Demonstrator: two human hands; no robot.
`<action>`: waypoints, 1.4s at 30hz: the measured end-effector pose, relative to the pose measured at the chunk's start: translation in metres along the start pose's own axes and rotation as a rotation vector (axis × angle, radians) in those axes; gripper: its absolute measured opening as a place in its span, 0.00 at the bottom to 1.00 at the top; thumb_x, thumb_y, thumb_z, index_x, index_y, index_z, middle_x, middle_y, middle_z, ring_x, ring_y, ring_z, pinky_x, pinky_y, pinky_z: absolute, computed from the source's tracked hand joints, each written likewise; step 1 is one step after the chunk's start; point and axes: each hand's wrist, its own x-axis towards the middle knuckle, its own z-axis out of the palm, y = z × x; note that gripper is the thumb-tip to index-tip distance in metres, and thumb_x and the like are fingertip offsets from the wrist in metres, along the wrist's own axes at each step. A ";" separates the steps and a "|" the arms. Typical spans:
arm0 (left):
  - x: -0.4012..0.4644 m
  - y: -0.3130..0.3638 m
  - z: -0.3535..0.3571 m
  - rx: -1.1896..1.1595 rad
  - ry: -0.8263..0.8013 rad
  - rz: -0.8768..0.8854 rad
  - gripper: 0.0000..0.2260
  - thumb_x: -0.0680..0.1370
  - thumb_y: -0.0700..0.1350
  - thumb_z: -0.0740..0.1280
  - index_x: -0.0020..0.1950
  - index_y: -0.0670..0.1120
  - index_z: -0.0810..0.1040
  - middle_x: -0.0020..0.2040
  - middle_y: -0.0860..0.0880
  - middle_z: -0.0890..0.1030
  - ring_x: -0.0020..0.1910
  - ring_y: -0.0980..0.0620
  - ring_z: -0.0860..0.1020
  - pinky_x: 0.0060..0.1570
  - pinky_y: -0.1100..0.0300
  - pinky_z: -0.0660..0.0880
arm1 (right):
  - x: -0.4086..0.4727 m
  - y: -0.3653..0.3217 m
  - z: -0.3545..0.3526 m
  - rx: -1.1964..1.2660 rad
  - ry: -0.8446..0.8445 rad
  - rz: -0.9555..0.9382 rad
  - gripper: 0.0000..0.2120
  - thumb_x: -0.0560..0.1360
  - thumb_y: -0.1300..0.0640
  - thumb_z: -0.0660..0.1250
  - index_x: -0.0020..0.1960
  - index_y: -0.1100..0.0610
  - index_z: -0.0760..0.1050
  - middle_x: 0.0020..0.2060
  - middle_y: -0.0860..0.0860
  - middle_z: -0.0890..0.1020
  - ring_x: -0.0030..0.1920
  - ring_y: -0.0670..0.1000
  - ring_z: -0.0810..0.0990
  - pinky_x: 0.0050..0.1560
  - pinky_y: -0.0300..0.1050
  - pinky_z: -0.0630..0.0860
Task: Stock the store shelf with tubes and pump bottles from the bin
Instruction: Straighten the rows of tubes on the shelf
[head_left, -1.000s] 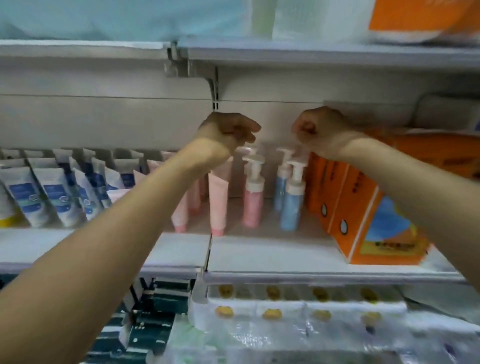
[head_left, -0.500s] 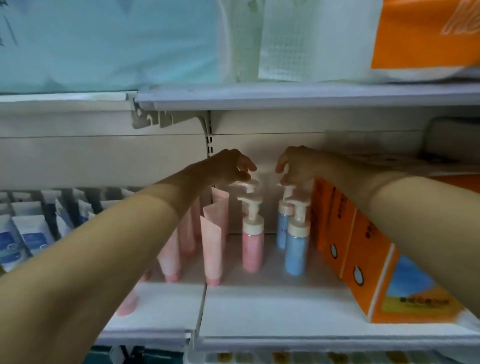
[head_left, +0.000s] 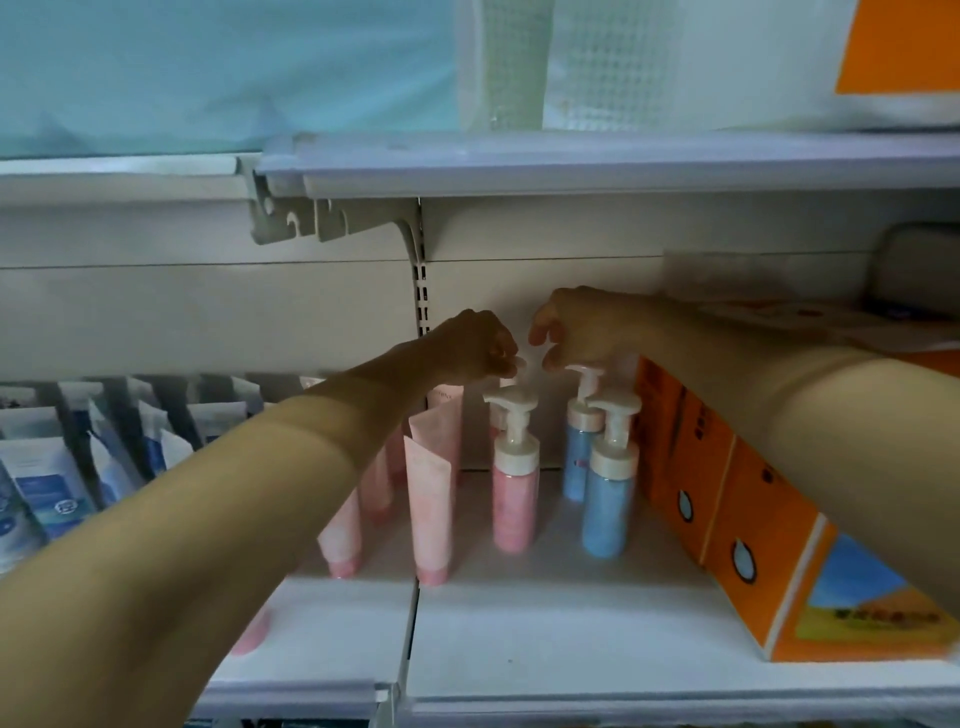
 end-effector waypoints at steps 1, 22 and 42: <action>0.001 0.000 0.000 -0.004 0.005 0.006 0.17 0.76 0.48 0.70 0.63 0.43 0.79 0.60 0.44 0.80 0.53 0.49 0.79 0.55 0.60 0.72 | -0.001 0.000 -0.002 -0.038 -0.023 0.015 0.18 0.71 0.54 0.74 0.59 0.50 0.76 0.52 0.47 0.75 0.49 0.50 0.76 0.50 0.43 0.76; 0.019 0.003 0.019 -0.022 -0.013 0.026 0.15 0.78 0.45 0.68 0.64 0.41 0.78 0.64 0.45 0.78 0.60 0.47 0.76 0.58 0.60 0.69 | -0.012 0.023 0.007 -0.202 -0.021 0.060 0.18 0.72 0.59 0.73 0.62 0.58 0.79 0.57 0.55 0.79 0.53 0.54 0.79 0.47 0.42 0.71; 0.016 0.004 0.015 -0.072 -0.033 0.034 0.17 0.78 0.43 0.68 0.66 0.43 0.77 0.65 0.45 0.77 0.62 0.47 0.75 0.57 0.62 0.67 | -0.013 0.025 0.015 -0.191 0.085 0.085 0.18 0.71 0.57 0.75 0.59 0.57 0.79 0.57 0.56 0.79 0.52 0.55 0.79 0.50 0.48 0.77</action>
